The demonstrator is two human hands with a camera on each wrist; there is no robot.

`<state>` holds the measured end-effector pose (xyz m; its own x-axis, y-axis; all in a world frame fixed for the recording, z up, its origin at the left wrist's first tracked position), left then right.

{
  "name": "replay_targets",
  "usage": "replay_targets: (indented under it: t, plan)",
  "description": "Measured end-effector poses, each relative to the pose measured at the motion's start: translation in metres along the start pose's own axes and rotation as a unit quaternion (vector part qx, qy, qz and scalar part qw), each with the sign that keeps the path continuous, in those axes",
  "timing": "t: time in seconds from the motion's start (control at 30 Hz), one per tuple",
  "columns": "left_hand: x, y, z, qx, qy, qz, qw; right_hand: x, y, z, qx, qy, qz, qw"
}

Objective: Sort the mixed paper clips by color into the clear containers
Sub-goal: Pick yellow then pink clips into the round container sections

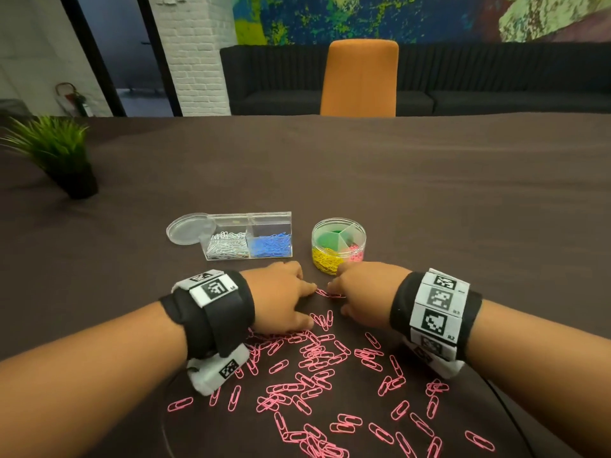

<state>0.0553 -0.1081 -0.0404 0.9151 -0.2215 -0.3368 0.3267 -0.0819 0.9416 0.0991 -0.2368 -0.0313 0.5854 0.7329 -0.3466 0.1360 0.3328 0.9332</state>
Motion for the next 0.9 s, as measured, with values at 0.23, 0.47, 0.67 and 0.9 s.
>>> replay_targets:
  t: [0.23, 0.47, 0.67, 0.9]
  plan:
    - [-0.02, 0.001, 0.036, -0.03, -0.088, 0.016, 0.996, -0.006, -0.002, -0.012, 0.008, 0.053, 0.001, 0.999]
    - [-0.02, 0.004, 0.043, -0.034, -0.092, 0.045, 0.994, -0.008, 0.0, -0.002, 0.09, 0.029, 0.048, 0.994]
    - [-0.016, 0.009, 0.019, -0.152, -0.051, 0.043, 0.986, -0.008, 0.051, 0.042, 0.169, -0.007, 0.219, 0.961]
    - [0.013, 0.036, -0.014, -0.421, 0.011, 0.117, 0.9, 0.022, 0.061, 0.082, 0.152, -0.089, 0.193, 0.965]
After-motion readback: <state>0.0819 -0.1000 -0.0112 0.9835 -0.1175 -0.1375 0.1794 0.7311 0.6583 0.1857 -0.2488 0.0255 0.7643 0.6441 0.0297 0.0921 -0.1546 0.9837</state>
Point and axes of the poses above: each hand's wrist, its own x-axis towards the middle knuckle, its own y-axis out of the back of the hand, z = x × y, the point moved 5 cm from there along x, towards the middle knuckle
